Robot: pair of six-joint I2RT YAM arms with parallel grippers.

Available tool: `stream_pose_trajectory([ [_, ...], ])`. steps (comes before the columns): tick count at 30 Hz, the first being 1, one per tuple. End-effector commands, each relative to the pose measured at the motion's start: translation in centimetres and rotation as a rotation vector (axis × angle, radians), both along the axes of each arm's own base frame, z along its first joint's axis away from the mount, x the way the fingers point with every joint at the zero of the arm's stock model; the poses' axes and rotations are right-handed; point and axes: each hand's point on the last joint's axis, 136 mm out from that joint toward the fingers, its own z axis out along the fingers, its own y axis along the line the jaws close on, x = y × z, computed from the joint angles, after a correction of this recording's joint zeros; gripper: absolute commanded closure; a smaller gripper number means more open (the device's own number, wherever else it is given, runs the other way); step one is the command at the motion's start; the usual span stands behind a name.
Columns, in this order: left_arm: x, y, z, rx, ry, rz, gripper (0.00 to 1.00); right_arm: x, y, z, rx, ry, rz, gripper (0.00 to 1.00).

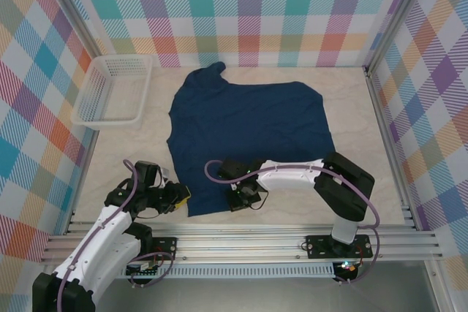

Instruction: Fold the inside-out t-shirt

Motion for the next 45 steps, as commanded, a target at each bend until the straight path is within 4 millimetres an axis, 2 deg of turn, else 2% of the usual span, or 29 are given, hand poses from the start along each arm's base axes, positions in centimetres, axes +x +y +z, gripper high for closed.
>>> stream_pose_trajectory([
  [1,-0.5,-0.6,0.8,-0.035,-0.001,-0.026,0.61,-1.5,-2.6,-0.2,-0.083,0.042,0.015,1.0],
  [4,0.1,-0.3,1.5,-0.013,-0.032,-0.012,0.53,-1.1,-3.2,0.4,-0.1,0.029,0.03,0.93],
  [7,2.1,0.6,2.3,0.063,-0.095,0.018,0.49,-0.1,-2.8,1.6,-0.076,-0.002,0.039,0.79],
  [10,5.3,1.1,2.7,0.14,-0.168,0.028,0.48,0.9,-1.6,3.5,-0.02,-0.063,0.073,0.7],
  [14,9.6,0.7,0.7,0.209,-0.177,0.016,0.49,1.8,1.0,5.4,0.106,-0.12,0.11,0.63],
  [17,13.7,0.5,0.5,0.267,-0.241,0.008,0.49,2.9,1.5,6.0,0.129,-0.16,0.104,0.61],
  [19,15.8,0.8,-0.4,0.324,-0.236,-0.001,0.49,3.7,1.3,6.1,0.129,-0.18,0.093,0.6],
  [25,20.3,1.2,-3.1,0.377,-0.189,-0.022,0.49,6.0,-1.3,6.6,0.127,-0.205,0.046,0.58],
  [29,21.5,2.3,-4.7,0.414,-0.127,-0.026,0.49,6.5,-2.8,6.5,0.126,-0.207,0.01,0.57],
  [34,22.8,4.2,-5.4,0.432,-0.091,-0.005,0.49,7.4,-4.9,6.6,0.104,-0.218,-0.031,0.56],
  [36,23.6,4.2,-5.4,0.413,-0.089,-0.011,0.49,8.3,-6.0,7.0,0.1,-0.228,-0.058,0.56],
  [39,23.3,4.0,-5.1,0.401,-0.066,-0.028,0.49,9.6,-7.8,7.5,0.088,-0.235,-0.1,0.55],
  [43,24.1,4.1,-3.7,0.406,-0.093,-0.044,0.48,12.2,-10.5,8.7,0.079,-0.276,-0.176,0.54],
  [45,24.5,4.2,-2.5,0.416,-0.103,-0.057,0.48,13.9,-12.5,9.3,0.062,-0.307,-0.235,0.54],
])
